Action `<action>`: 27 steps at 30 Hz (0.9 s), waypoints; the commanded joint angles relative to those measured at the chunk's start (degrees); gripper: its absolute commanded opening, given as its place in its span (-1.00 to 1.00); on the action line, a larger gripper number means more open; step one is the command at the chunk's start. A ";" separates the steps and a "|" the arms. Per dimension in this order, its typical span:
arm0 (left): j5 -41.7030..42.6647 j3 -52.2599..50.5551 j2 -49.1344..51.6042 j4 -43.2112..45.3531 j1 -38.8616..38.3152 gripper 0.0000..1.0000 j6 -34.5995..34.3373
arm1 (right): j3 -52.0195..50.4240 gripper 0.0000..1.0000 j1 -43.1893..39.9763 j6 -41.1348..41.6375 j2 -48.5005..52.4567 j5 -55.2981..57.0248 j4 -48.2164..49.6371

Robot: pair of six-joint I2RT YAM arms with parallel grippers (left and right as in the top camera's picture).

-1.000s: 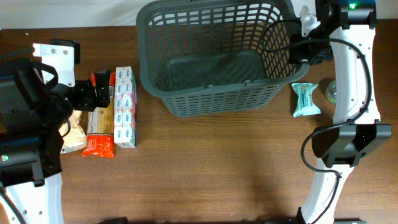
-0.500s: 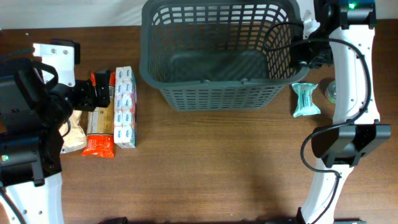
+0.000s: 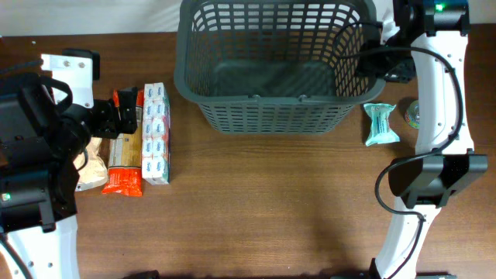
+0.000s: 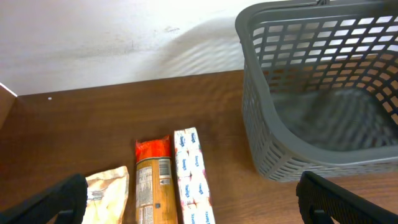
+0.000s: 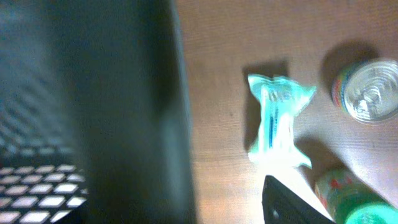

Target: Pack container

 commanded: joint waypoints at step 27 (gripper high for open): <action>2.89 0.44 6.16 -5.49 0.20 0.99 -0.66 | 22.21 0.97 -25.81 7.69 -27.78 16.28 -5.29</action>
